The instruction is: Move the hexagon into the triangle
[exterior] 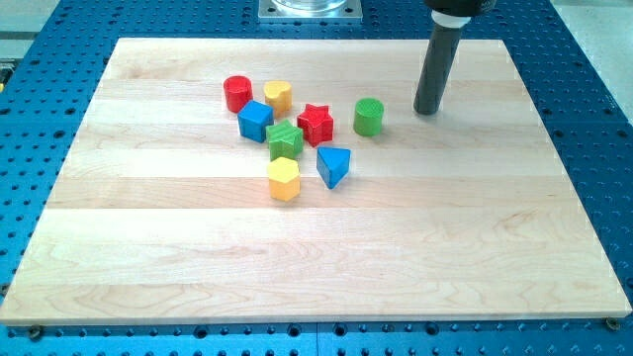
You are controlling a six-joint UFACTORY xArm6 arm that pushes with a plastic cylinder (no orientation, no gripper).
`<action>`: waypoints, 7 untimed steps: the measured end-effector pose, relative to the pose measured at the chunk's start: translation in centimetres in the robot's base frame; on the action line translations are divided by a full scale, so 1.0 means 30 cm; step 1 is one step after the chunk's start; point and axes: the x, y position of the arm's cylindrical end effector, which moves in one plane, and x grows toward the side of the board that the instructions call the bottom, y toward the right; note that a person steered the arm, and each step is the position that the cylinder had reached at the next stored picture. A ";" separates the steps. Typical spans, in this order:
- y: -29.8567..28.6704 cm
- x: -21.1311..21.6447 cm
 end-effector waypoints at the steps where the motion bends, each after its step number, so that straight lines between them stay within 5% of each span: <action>1: -0.032 0.194; 2: -0.080 0.438; 3: -0.264 0.520; 4: -0.383 0.523; 6: -0.128 0.459; 7: -0.290 0.445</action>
